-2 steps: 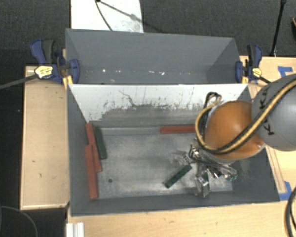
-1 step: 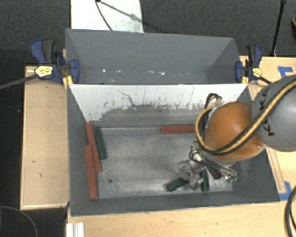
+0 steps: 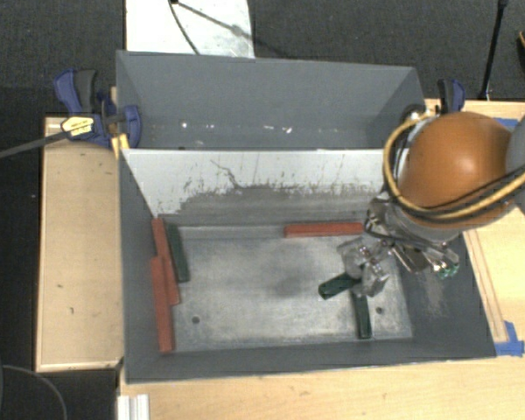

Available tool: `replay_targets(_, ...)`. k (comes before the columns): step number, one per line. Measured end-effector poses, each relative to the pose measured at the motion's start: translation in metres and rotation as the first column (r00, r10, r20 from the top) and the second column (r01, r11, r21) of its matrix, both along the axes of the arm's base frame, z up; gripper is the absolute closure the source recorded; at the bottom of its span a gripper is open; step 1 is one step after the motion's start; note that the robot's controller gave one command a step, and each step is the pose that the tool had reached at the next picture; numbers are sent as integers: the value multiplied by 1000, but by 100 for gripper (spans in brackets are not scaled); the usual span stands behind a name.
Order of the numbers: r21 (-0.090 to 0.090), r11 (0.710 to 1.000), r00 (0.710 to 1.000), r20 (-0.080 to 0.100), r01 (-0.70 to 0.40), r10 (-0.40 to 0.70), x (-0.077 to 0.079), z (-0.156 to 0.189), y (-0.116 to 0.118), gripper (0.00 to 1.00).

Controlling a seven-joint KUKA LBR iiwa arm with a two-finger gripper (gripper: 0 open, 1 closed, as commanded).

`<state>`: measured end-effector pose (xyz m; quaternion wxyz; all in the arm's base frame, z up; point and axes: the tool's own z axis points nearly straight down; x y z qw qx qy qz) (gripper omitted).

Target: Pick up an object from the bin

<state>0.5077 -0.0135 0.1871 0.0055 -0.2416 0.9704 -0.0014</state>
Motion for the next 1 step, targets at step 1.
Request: replay_targets(1, 1, 1000, 1000, 0, 10, -10, 6, 68, 11, 100)
